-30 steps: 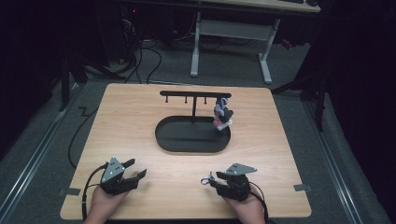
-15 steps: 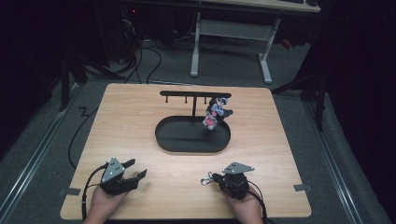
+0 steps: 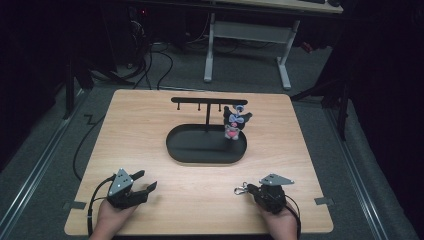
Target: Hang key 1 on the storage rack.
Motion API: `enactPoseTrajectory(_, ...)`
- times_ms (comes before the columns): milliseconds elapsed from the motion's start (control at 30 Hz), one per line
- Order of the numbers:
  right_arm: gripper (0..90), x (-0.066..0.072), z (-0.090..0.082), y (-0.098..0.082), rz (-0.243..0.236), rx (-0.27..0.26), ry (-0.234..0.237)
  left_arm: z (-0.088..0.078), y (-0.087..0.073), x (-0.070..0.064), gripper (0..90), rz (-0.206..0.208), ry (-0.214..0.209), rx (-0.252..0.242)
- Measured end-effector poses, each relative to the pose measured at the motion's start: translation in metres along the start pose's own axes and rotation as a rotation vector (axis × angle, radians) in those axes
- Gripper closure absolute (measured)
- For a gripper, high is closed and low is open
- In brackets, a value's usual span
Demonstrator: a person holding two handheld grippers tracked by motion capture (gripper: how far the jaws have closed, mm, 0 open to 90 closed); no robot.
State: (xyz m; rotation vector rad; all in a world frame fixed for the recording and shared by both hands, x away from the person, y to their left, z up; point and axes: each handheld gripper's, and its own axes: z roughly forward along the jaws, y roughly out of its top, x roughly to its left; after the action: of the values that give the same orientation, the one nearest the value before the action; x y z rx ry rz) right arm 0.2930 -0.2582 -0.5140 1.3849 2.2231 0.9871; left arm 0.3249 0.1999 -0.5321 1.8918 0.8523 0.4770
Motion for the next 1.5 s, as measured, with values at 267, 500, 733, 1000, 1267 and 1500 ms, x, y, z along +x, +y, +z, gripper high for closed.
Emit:
enactPoseTrajectory(267,88.6,-0.019,-0.011,-0.007,0.020,0.009,-0.016,0.000,0.000,0.000,35.9,-0.003,0.004,0.002)
enactPoseTrajectory(500,81.7,-0.021,-0.015,-0.006,-0.004,0.059,-0.006,0.000,0.000,0.000,35.9,-0.001,0.002,0.008)
enactPoseTrajectory(733,73.6,-0.021,-0.019,0.002,-0.045,0.174,0.015,0.000,0.000,0.000,35.9,0.005,-0.003,0.005)
enactPoseTrajectory(1000,66.5,-0.014,-0.018,0.015,-0.116,0.341,0.007,0.001,0.000,-0.001,35.9,0.010,-0.007,0.007)
enactPoseTrajectory(1267,57.3,-0.010,-0.008,0.030,-0.167,0.505,0.009,0.000,0.000,-0.001,36.0,0.011,-0.008,0.005)
enactPoseTrajectory(1500,56.4,-0.010,-0.002,0.054,-0.137,0.568,0.014,0.001,0.000,-0.001,36.0,0.010,-0.008,0.007)
